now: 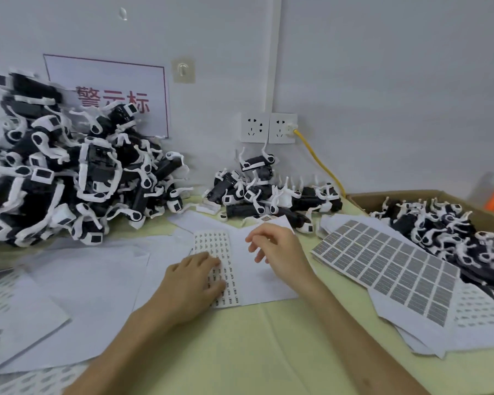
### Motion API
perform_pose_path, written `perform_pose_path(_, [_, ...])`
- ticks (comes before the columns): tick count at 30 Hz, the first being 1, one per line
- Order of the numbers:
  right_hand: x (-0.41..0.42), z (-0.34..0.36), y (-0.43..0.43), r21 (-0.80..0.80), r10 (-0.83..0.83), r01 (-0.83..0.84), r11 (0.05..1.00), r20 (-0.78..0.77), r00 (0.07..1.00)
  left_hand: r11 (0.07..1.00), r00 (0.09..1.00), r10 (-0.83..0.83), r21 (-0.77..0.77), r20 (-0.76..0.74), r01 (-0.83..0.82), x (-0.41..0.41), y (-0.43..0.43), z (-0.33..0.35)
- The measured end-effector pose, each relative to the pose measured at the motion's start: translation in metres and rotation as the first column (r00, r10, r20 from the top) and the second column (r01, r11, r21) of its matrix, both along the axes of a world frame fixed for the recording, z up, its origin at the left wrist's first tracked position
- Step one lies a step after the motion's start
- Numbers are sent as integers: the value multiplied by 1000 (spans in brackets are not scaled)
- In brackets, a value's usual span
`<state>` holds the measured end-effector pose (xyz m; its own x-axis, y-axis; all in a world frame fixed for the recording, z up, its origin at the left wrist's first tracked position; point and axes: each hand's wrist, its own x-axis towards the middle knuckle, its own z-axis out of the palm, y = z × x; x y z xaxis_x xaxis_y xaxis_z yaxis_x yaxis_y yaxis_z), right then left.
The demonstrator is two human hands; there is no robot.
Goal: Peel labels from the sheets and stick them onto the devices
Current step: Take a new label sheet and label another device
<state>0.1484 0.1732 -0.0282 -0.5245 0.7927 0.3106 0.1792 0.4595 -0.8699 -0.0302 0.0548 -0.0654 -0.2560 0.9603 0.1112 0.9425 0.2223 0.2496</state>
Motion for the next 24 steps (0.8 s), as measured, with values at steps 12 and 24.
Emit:
perform_pose_path(12, [-14,-30,-4,273,151,-297,915,449,880,976,960,-1,207,280,-60,0,-5,14])
perform_pose_path(24, [-13,-44,-1,263,140,-414,871,676,723,769,879,475,467,41,-437,-88,-8,75])
